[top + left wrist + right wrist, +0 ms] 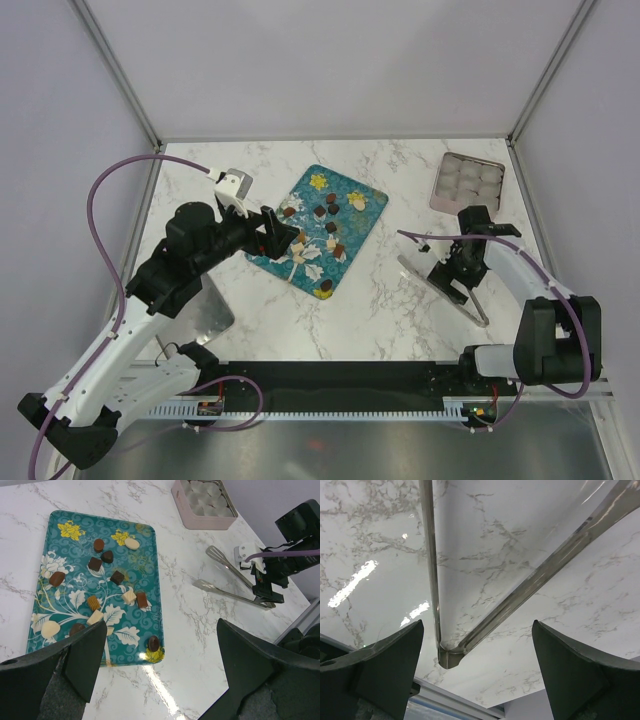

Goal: Pack the chocolate

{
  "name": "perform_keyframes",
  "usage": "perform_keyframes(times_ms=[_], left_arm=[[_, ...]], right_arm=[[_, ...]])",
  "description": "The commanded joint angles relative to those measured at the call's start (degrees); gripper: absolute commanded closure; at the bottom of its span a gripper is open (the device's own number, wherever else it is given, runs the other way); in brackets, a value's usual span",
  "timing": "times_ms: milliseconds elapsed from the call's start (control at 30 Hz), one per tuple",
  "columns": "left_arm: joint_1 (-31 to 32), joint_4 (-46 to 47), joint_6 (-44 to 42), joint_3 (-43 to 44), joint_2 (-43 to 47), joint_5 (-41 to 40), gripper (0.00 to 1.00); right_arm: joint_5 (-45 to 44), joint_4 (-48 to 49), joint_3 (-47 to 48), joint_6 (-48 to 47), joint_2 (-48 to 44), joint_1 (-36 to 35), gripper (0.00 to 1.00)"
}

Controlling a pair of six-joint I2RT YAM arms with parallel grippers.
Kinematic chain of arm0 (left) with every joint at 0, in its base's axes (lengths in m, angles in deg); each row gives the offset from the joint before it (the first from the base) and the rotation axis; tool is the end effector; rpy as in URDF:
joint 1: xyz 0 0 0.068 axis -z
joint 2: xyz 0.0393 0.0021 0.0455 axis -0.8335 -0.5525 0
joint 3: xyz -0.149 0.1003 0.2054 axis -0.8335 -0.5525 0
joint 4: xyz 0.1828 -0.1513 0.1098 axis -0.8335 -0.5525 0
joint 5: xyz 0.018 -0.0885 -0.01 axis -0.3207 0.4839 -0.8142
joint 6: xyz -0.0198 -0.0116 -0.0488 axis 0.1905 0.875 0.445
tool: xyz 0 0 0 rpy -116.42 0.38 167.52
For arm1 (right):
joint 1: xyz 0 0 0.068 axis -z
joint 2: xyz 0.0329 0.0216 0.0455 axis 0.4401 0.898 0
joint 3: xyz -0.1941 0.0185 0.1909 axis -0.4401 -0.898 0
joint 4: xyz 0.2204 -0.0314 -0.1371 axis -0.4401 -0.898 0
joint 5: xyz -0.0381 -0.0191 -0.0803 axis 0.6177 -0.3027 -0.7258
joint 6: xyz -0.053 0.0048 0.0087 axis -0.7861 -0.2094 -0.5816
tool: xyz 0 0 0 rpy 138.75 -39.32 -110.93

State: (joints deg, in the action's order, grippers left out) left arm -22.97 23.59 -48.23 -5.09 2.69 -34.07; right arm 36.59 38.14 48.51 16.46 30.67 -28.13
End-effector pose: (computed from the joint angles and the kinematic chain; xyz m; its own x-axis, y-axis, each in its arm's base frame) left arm 0.1498 -0.1035 0.3840 -0.3793 -0.0925 -0.9206 0.5458 0.7811 -0.3033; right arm 0.2218 0.0104 0.1971 -0.6080 -0.7770 -0.1634 -0.7775 0.6243 -0.0758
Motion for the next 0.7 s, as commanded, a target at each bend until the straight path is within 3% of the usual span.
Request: perform_keyframes(times_ms=[0, 667], left_arm=[[-0.2, 1.3, -2.1, 0.5, 0.3, -0.4, 0.02], [-0.4, 1.2, -2.4, 0.5, 0.3, -1.1, 0.02]], right_arm=[[1.7, -1.3, -1.4, 0.3, -1.6, 0.3, 0.02], [-1.8, 2.9, -1.5, -0.1, 4.0, 0.3, 0.02]])
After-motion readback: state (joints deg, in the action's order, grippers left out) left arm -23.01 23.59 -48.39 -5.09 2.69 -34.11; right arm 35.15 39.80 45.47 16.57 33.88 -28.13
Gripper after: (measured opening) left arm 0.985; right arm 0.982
